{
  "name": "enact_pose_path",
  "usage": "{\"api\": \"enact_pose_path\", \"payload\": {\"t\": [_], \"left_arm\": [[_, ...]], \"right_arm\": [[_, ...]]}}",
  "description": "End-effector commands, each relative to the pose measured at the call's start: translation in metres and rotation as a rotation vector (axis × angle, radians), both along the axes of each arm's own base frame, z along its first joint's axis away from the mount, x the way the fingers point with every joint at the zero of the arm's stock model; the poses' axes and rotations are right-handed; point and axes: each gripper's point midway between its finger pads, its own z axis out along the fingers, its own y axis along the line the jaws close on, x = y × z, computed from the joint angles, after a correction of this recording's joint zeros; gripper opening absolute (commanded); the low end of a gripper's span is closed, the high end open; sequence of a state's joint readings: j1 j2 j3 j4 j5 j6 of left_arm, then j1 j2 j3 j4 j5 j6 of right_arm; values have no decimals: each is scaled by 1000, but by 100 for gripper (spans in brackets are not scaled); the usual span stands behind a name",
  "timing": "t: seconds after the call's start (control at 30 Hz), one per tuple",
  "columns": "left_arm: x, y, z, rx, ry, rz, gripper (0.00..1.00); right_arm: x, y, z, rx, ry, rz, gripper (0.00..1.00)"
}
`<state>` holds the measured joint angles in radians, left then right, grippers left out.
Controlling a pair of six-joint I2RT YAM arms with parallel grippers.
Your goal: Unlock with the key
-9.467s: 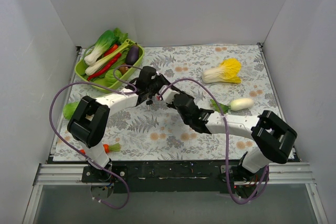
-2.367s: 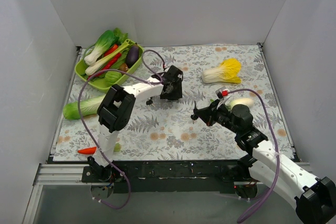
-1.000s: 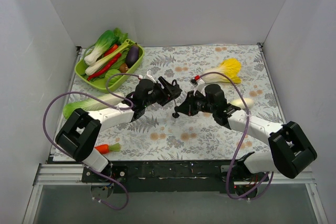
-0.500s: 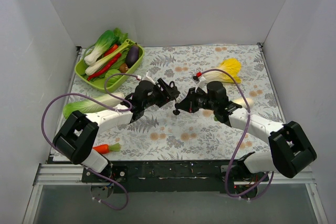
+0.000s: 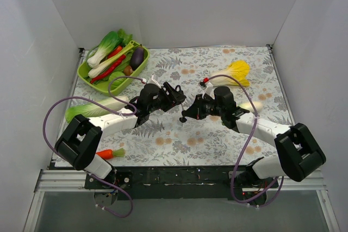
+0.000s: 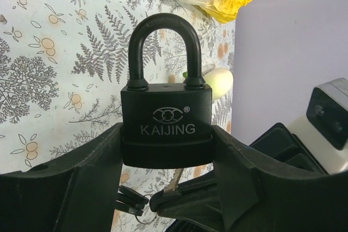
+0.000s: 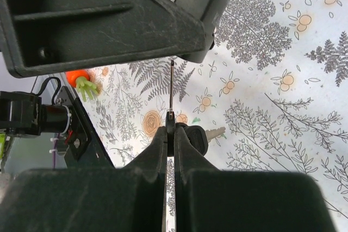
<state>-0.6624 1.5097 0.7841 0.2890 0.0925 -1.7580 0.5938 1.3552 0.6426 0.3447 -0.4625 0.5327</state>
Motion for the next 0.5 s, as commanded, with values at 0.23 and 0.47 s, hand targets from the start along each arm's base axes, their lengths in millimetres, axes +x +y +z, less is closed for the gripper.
{"api": "enact_pose_path", "payload": {"t": [0.23,0.47], "left_arm": [[9,-7,59,-71,-149,-11,0],[9,-7,53,-58,-145,-16,0]], "right_arm": [[9,6,12,38,-42,9,1],[13,9,7,36,-27,17,1]]}}
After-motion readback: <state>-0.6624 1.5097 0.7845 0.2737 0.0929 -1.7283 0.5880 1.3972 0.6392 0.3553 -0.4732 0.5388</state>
